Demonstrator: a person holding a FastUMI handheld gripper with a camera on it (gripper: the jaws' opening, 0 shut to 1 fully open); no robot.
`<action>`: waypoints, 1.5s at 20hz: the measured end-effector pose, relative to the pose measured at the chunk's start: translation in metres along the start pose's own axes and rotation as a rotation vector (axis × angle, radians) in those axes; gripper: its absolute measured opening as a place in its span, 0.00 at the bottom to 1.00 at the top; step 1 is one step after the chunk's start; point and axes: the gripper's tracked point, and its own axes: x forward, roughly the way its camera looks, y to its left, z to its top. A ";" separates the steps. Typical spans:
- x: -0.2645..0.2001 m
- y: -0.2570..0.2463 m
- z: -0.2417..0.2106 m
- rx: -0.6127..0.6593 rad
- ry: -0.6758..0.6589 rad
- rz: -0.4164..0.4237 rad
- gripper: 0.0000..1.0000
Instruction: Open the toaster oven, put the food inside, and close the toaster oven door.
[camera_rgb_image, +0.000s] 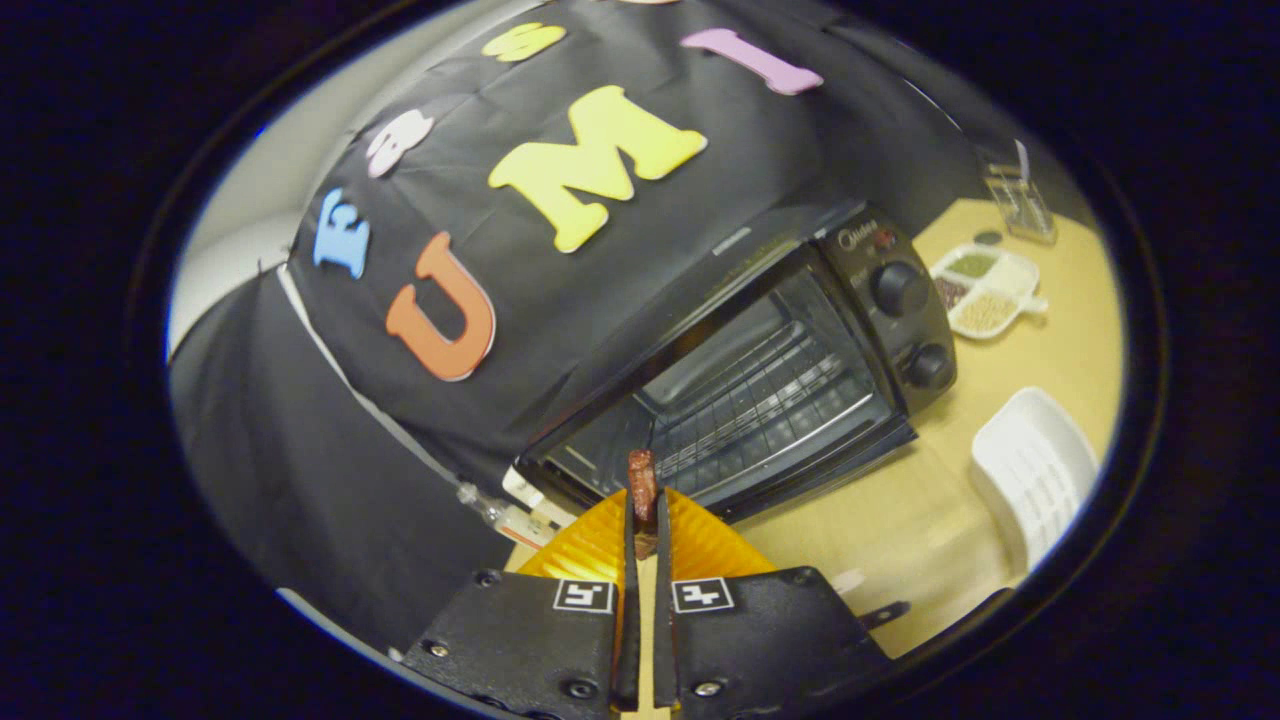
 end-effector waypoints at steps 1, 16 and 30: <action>0.012 -0.005 0.006 0.075 0.000 0.011 0.08; 0.061 -0.082 0.036 -0.111 -0.054 -0.236 0.15; -0.037 -0.027 0.031 -0.661 -0.188 -0.329 0.41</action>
